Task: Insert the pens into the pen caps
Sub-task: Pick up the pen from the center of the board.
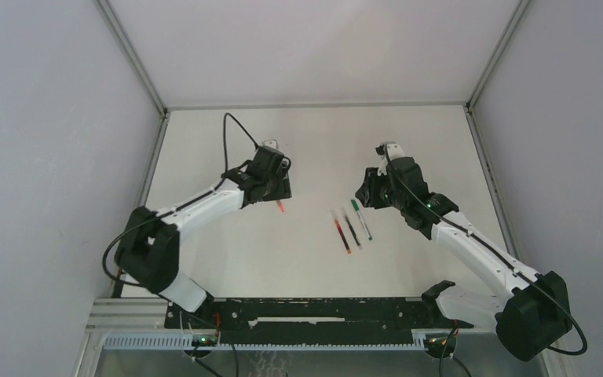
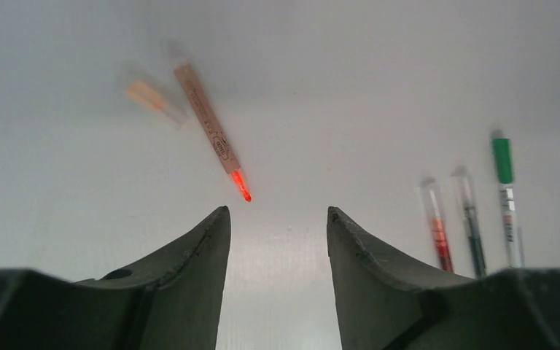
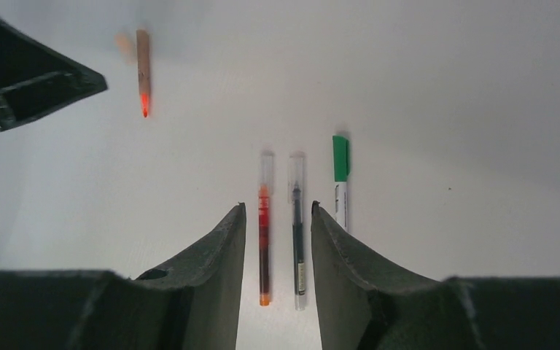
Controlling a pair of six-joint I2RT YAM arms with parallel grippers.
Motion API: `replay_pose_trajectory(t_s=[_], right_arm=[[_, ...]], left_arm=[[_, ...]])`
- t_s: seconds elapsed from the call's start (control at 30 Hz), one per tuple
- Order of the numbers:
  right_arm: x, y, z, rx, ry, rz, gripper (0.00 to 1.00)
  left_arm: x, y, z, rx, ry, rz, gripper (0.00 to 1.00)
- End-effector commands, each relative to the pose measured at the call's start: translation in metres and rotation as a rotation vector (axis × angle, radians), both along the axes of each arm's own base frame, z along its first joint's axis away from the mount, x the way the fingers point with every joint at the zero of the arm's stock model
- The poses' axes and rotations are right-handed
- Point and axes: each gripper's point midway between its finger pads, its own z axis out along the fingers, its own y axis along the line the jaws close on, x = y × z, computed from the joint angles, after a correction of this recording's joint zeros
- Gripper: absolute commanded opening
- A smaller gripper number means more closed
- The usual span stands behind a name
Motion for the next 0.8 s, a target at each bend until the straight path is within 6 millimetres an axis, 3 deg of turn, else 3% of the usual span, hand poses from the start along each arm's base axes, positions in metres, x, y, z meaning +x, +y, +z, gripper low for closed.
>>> replay_pose_trajectory(t_s=[0.0, 0.43, 0.77], right_arm=[[-0.007, -0.005, 0.000, 0.018, 0.009, -0.012, 0.44], [-0.018, -0.008, -0.004, 0.025, 0.000, -0.002, 0.43], [-0.019, -0.005, -0.010, 0.028, 0.028, 0.011, 0.43]], left_arm=[[0.019, -0.015, -0.011, -0.040, 0.053, 0.077, 0.55], [0.032, -0.001, -0.056, 0.089, 0.118, 0.196, 0.56], [0.038, 0.007, -0.069, 0.123, 0.131, 0.237, 0.56]])
